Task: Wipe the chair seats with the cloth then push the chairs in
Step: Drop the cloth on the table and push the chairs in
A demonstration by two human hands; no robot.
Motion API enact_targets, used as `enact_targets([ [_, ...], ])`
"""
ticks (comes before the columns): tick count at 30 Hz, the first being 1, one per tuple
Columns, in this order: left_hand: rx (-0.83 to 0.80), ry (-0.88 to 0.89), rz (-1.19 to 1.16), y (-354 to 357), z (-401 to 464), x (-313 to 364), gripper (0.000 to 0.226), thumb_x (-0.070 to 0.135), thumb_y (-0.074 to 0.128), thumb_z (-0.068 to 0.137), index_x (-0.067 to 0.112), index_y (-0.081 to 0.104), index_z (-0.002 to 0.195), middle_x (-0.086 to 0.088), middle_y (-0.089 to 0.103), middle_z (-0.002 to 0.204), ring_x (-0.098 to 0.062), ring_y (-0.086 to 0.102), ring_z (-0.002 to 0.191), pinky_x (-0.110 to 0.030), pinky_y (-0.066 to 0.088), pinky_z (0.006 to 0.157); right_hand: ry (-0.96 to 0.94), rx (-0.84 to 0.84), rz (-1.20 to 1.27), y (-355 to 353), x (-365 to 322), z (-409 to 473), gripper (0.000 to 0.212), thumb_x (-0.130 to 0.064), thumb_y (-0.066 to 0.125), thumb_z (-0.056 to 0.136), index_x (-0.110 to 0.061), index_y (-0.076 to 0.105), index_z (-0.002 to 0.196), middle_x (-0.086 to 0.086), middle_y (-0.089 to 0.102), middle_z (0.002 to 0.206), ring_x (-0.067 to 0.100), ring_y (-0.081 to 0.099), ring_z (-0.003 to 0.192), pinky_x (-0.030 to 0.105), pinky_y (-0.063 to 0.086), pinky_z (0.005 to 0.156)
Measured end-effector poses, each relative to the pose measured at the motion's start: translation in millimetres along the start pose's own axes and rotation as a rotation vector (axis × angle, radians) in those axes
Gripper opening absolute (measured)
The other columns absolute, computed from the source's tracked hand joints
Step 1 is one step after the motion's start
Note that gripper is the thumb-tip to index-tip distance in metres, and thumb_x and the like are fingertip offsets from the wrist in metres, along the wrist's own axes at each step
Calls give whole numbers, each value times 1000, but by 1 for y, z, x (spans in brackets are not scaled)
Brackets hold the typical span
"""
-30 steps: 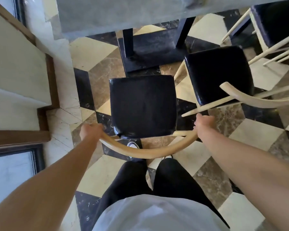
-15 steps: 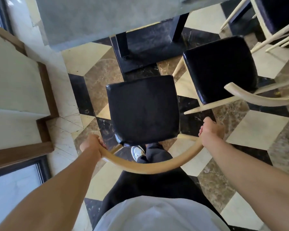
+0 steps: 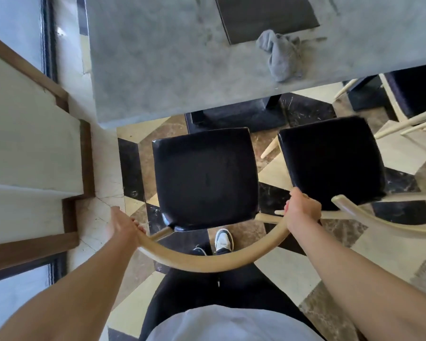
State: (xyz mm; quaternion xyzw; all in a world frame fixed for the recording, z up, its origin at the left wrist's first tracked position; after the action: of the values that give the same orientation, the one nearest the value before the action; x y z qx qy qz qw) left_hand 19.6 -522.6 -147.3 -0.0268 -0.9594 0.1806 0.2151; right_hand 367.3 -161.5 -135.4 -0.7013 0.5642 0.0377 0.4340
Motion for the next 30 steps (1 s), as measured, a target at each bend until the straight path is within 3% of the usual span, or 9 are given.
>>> enact_targets([
  [6, 29, -1, -70, 47, 1, 59, 56, 72, 35, 79, 19, 54, 79, 1, 48, 65, -11, 43, 59, -25, 40, 57, -77, -24, -68, 49, -75, 4, 35, -50, 65, 83, -15, 65, 88, 2, 70, 71, 17, 69, 59, 27, 45, 49],
  [12, 73, 27, -134, 91, 9, 115, 65, 79, 34, 80, 18, 59, 80, 2, 51, 65, -9, 45, 60, -21, 42, 59, -60, -21, -24, 108, -134, 11, 46, -63, 55, 77, -19, 66, 81, 1, 71, 68, 15, 69, 52, 27, 48, 48],
  [17, 84, -8, -159, 117, 18, 145, 65, 80, 34, 78, 18, 56, 72, 2, 46, 56, -11, 42, 53, -22, 40, 55, -47, -5, -3, 143, -166, 22, 54, -63, 40, 77, -16, 67, 81, 8, 73, 79, 28, 71, 69, 45, 60, 71],
  [20, 97, -19, -197, 127, 26, 163, 63, 77, 34, 75, 18, 53, 70, 2, 43, 49, -12, 39, 51, -22, 38, 54, -60, 38, 19, 160, -182, 19, 49, -55, 38, 81, -16, 65, 70, 0, 68, 53, 18, 65, 44, 32, 48, 50],
  [22, 110, -21, -208, 136, 32, 175, 64, 78, 32, 73, 17, 52, 67, 3, 43, 39, -12, 39, 45, -21, 36, 52, -55, 48, 20, 174, -193, 20, 47, -48, 38, 84, -14, 65, 67, -5, 59, 38, 12, 56, 29, 27, 40, 46],
  [26, 114, -21, -237, 148, 45, 189, 67, 79, 27, 72, 17, 53, 65, 3, 43, 35, -15, 38, 37, -20, 37, 49, -40, 23, 44, 193, -208, 23, 47, -46, 38, 85, -13, 68, 72, -1, 63, 43, 18, 64, 41, 33, 56, 52],
  [30, 112, -38, -240, 151, 54, 191, 68, 80, 25, 72, 19, 52, 64, 2, 43, 38, -15, 38, 33, -21, 38, 49, -14, 1, 137, 207, -207, 24, 52, -53, 39, 81, -12, 68, 72, -2, 59, 39, 16, 54, 31, 27, 50, 43],
])
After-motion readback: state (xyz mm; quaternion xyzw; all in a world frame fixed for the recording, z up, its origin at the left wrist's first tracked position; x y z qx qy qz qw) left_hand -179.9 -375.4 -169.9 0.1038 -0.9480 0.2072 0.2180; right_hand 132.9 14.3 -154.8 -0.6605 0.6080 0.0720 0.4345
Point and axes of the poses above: each hand's wrist, its own z-axis towards the middle knuckle, its own y-axis out of the palm, x = y × z, the point moved 8 cm from there along z, towards the middle knuckle
